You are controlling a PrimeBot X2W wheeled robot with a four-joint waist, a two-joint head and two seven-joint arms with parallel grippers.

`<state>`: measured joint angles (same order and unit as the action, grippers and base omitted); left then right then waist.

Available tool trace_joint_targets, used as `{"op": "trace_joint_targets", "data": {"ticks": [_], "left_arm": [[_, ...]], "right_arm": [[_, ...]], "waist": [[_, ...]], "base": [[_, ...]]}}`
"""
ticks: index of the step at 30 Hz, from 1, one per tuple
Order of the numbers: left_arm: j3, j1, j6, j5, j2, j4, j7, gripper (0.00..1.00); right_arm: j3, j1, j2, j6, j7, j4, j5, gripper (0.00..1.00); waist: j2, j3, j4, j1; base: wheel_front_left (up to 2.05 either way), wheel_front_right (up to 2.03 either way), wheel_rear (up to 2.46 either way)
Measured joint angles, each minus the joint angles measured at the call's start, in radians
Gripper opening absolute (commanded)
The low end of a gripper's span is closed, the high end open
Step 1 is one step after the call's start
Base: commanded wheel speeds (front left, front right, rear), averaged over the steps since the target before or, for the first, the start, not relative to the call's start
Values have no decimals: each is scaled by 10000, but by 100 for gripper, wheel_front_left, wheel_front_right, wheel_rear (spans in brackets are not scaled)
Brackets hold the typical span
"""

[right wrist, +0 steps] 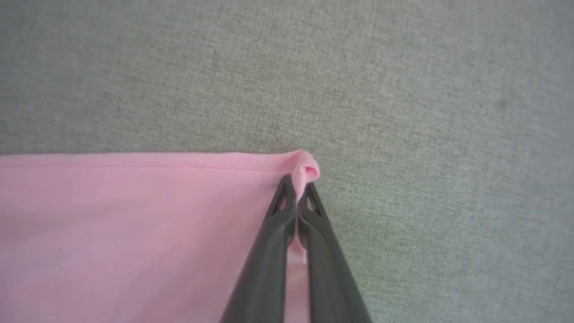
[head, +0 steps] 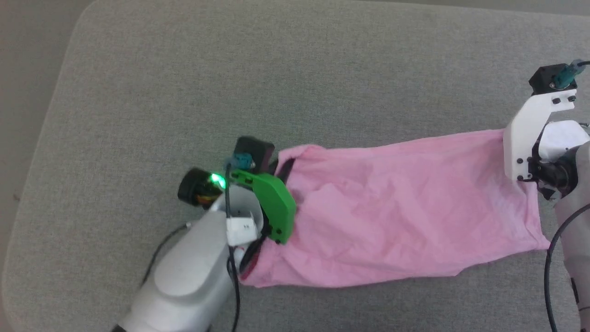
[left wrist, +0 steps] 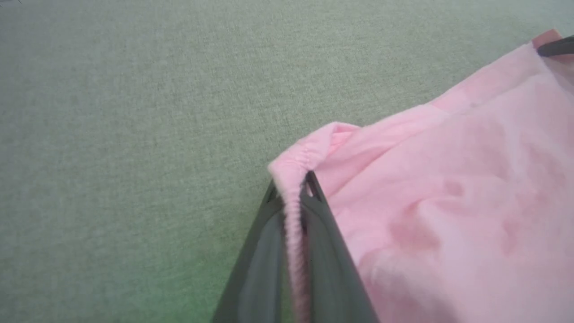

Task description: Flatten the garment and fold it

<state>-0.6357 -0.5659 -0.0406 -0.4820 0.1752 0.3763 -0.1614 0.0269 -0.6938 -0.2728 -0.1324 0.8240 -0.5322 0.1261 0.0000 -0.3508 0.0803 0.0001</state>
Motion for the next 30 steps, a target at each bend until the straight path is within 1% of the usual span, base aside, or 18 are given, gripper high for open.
{"op": "trace_joint_targets", "data": {"ticks": [5, 8, 10, 12, 15, 19, 21, 24, 27, 30], "left_arm": [[272, -1328, 364, 209, 723, -431, 54, 0], [309, -2378, 506, 732, 1285, -631, -56, 0], [449, -3146, 598, 886, 1597, -681, -151, 0], [606, -3810, 686, 961, 1785, -654, -217, 0], [1005, -4860, 706, 1007, 1944, -512, -165, 0], [1588, -6335, 525, 1168, 2171, -42, 196, 0], [1839, -7074, 286, 1425, 2268, 151, 529, 0], [2240, -8050, -52, 1484, 2259, 430, 1137, 0], [2594, -8837, -291, 1524, 2228, 646, 1835, 0], [3022, -9208, -426, 1248, 2061, 844, 2399, 0]], "right_arm": [[-646, -362, -449, 0, -516, 531, 280, 0], [-989, -1022, -660, 2, -823, 918, 370, 0], [-1227, -1627, -763, 0, -1051, 1170, 426, 0], [-1432, -2190, -836, 0, -1221, 1358, 426, 0], [-1695, -3200, -917, 0, -1555, 1507, 424, 0], [-1820, -4637, -800, -4, -2230, 1624, 203, 0], [-1801, -5379, -685, -6, -2723, 1634, -33, 0], [-1684, -6334, -535, -6, -3469, 1666, -334, 0], [-1448, -7178, -347, -8, -4263, 1638, -696, 0], [-1400, -7701, -228, -8, -4851, 1578, -986, 0]], "waist": [[0, 146, -156, 0], [0, 219, -306, 0], [0, 213, -435, 0], [0, 155, -542, 0], [0, -59, -672, 0], [0, -493, -849, 0], [0, -750, -946, 0], [0, -1118, -1066, 0], [0, -1467, -1182, 0], [0, -1758, -1289, 0]], "base": [[0, 0, 0], [0, 0, 0], [0, 0, 0], [0, 0, 0], [0, 0, 0], [0, 0, 0], [0, 0, 0], [0, 0, 0], [0, 0, 0], [0, 0, 0]]}}
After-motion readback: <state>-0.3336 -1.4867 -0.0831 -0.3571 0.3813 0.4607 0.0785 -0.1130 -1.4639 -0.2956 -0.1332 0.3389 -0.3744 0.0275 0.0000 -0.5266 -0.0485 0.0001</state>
